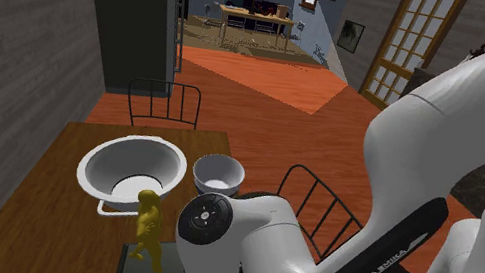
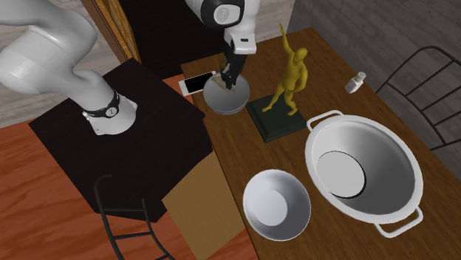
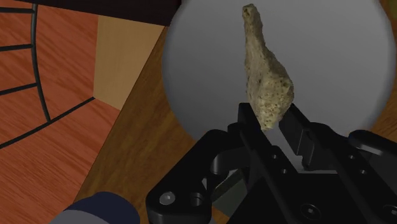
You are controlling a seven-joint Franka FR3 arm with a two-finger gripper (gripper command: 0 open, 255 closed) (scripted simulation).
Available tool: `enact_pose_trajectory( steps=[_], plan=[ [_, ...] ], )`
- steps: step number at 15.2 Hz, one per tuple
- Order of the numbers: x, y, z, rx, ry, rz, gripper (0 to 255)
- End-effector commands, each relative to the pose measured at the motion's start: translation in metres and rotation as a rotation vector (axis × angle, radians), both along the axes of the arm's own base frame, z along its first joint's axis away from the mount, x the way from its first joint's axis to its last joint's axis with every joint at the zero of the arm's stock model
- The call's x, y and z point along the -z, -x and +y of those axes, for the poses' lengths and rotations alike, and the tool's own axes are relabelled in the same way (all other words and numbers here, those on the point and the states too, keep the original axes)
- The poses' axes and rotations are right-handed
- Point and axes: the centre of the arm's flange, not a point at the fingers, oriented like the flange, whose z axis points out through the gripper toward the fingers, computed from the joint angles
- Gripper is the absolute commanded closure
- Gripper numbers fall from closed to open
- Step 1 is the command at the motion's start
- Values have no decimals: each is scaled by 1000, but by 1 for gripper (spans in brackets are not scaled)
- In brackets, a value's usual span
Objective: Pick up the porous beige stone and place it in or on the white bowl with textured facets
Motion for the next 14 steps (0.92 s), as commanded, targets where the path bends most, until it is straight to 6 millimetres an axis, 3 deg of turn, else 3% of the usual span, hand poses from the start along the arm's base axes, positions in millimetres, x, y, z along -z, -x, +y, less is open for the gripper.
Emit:
enact_pose_trajectory(
  steps=[1, 3, 4, 9, 13, 14],
  plan=[
    [3, 1, -1, 0, 4, 5, 255],
    [3, 1, -1, 0, 4, 5, 255],
    [3, 1, -1, 0, 4, 5, 0],
    [3, 1, -1, 0, 4, 5, 0],
    [-46, 2, 10, 0, 4, 5, 0],
    [-46, 2, 10, 0, 4, 5, 0]
  ],
)
